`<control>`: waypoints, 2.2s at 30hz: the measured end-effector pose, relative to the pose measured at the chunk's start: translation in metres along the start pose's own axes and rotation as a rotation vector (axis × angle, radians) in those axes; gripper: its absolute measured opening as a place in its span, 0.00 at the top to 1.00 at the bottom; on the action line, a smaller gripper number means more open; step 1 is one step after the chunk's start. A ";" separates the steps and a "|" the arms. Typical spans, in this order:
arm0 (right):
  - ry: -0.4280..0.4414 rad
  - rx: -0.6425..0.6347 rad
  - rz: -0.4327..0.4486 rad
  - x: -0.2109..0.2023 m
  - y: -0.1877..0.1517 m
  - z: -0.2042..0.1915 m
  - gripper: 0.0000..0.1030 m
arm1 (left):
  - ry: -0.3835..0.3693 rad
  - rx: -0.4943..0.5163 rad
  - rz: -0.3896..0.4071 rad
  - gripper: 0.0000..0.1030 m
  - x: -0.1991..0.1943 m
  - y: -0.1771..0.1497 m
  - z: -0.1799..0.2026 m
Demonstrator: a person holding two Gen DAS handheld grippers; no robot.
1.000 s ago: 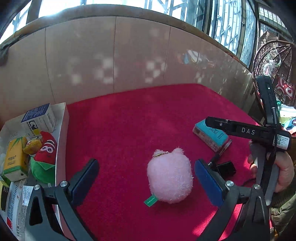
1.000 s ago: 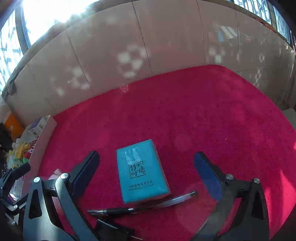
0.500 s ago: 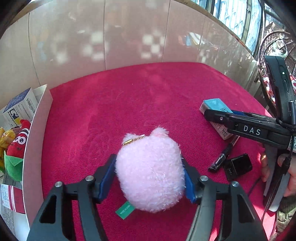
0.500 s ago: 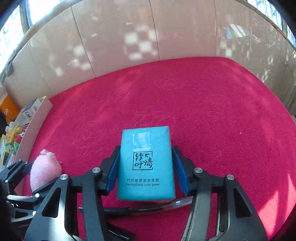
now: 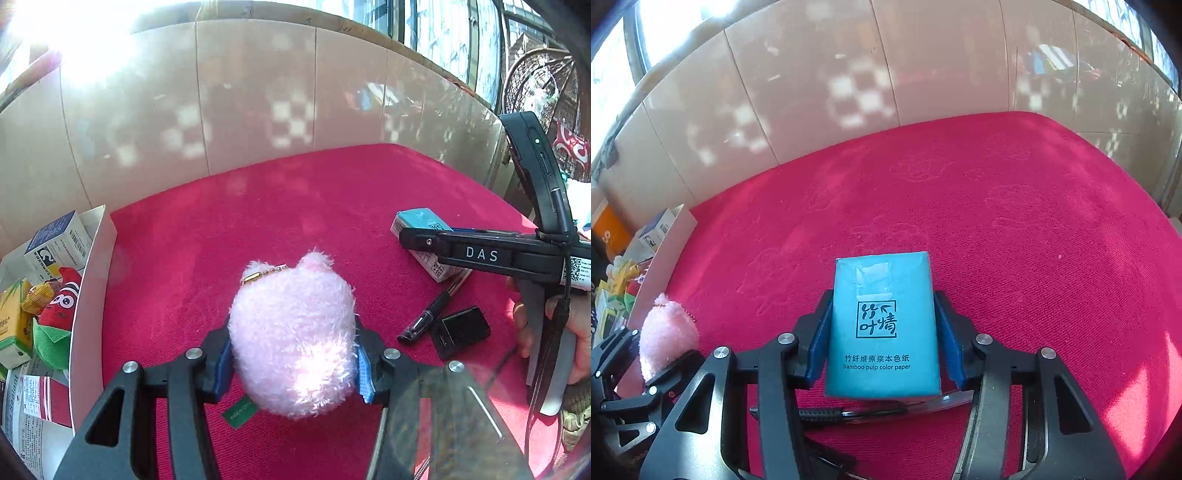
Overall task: Organize objects
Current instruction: 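Lift the tissue pack and pink plush and carry both over the tray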
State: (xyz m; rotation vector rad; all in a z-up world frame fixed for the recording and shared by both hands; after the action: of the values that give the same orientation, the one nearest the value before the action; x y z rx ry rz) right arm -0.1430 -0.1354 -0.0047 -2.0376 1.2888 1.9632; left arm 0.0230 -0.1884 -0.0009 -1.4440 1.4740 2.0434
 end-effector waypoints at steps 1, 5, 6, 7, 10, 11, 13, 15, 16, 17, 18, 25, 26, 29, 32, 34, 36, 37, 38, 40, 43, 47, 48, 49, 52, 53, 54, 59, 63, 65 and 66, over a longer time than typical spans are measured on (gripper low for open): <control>0.003 0.009 0.021 -0.005 0.000 0.002 0.50 | 0.011 0.007 0.016 0.50 -0.003 0.000 0.001; -0.024 0.005 0.118 -0.034 -0.009 0.001 0.50 | 0.036 0.012 0.055 0.50 -0.017 -0.002 0.004; -0.020 0.006 0.135 -0.041 -0.012 0.000 0.50 | 0.035 0.006 0.050 0.50 -0.019 -0.004 0.004; -0.013 0.009 0.155 -0.050 -0.014 -0.001 0.50 | 0.032 -0.001 0.048 0.50 -0.021 -0.005 0.004; -0.024 -0.002 0.220 -0.077 -0.015 -0.007 0.50 | 0.028 -0.012 0.053 0.50 -0.030 -0.005 0.005; -0.025 -0.012 0.246 -0.088 -0.015 -0.011 0.50 | 0.027 -0.015 0.059 0.50 -0.034 -0.004 0.006; -0.020 -0.033 0.286 -0.106 -0.015 -0.019 0.50 | 0.030 -0.018 0.078 0.50 -0.044 -0.005 0.006; -0.018 -0.054 0.320 -0.120 -0.016 -0.027 0.50 | 0.030 -0.020 0.098 0.50 -0.053 -0.005 0.007; -0.018 -0.064 0.334 -0.125 -0.017 -0.031 0.50 | 0.031 -0.019 0.110 0.50 -0.058 -0.005 0.007; -0.017 -0.075 0.347 -0.131 -0.019 -0.036 0.50 | 0.033 -0.019 0.124 0.50 -0.063 -0.005 0.007; -0.016 -0.082 0.357 -0.135 -0.019 -0.039 0.50 | 0.036 -0.019 0.137 0.50 -0.068 -0.004 0.007; -0.001 -0.097 0.376 -0.147 -0.020 -0.051 0.50 | 0.046 -0.037 0.206 0.49 -0.095 -0.004 0.001; 0.002 -0.096 0.377 -0.148 -0.021 -0.052 0.50 | 0.041 -0.039 0.213 0.49 -0.097 -0.004 -0.001; 0.009 -0.096 0.383 -0.150 -0.022 -0.053 0.50 | 0.039 -0.053 0.225 0.49 -0.101 -0.003 -0.005; 0.015 -0.095 0.391 -0.152 -0.023 -0.054 0.50 | 0.037 -0.063 0.232 0.49 -0.103 -0.002 -0.008; 0.022 -0.093 0.393 -0.153 -0.023 -0.055 0.50 | 0.036 -0.065 0.235 0.49 -0.105 -0.002 -0.008; 0.028 -0.092 0.397 -0.155 -0.024 -0.056 0.50 | 0.035 -0.062 0.241 0.49 -0.107 -0.003 -0.007; 0.029 -0.093 0.399 -0.156 -0.024 -0.058 0.50 | 0.035 -0.061 0.245 0.49 -0.108 -0.003 -0.006; 0.031 -0.096 0.401 -0.158 -0.025 -0.058 0.50 | 0.034 -0.061 0.249 0.49 -0.110 -0.003 -0.006; 0.032 -0.102 0.405 -0.160 -0.025 -0.061 0.50 | 0.030 -0.060 0.258 0.49 -0.112 -0.003 -0.006; 0.032 -0.114 0.409 -0.162 -0.025 -0.067 0.50 | 0.025 -0.068 0.270 0.49 -0.117 -0.003 -0.008; 0.029 -0.133 0.405 -0.163 -0.025 -0.076 0.50 | 0.016 -0.082 0.285 0.49 -0.123 -0.004 -0.014; 0.029 -0.138 0.403 -0.163 -0.025 -0.079 0.50 | 0.015 -0.087 0.289 0.49 -0.125 -0.004 -0.016; 0.029 -0.144 0.402 -0.162 -0.026 -0.082 0.50 | 0.013 -0.093 0.294 0.49 -0.127 -0.004 -0.018; 0.034 -0.159 0.394 -0.162 -0.025 -0.091 0.50 | 0.010 -0.112 0.307 0.49 -0.132 -0.005 -0.026; 0.036 -0.167 0.394 -0.163 -0.025 -0.095 0.50 | 0.009 -0.121 0.312 0.49 -0.134 -0.005 -0.029; 0.034 -0.177 0.396 -0.163 -0.024 -0.099 0.50 | 0.009 -0.128 0.316 0.49 -0.136 -0.006 -0.032; 0.048 -0.210 0.386 -0.163 -0.023 -0.118 0.50 | 0.009 -0.166 0.338 0.49 -0.146 -0.007 -0.047; 0.053 -0.239 0.387 -0.163 -0.022 -0.133 0.50 | 0.012 -0.197 0.353 0.49 -0.152 -0.009 -0.059; 0.058 -0.252 0.384 -0.163 -0.022 -0.140 0.50 | 0.016 -0.212 0.358 0.49 -0.154 -0.010 -0.065; 0.061 -0.258 0.383 -0.163 -0.022 -0.143 0.50 | 0.018 -0.219 0.360 0.49 -0.154 -0.011 -0.067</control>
State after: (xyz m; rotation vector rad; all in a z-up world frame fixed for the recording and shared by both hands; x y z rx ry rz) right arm 0.0088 -0.1140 0.1499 -2.0987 1.6190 2.3547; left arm 0.1430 -0.1871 0.1174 -1.3522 1.6608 2.4786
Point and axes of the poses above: each gripper's, at about its wrist camera, not at the fingertips, and x roughly the way its jaws point, z to its right, y to its top, the point moved 6 cm from there along x, roughly the way its jaws point, and after that the axes turned 12 degrees about -z, right-handed, at the moved point
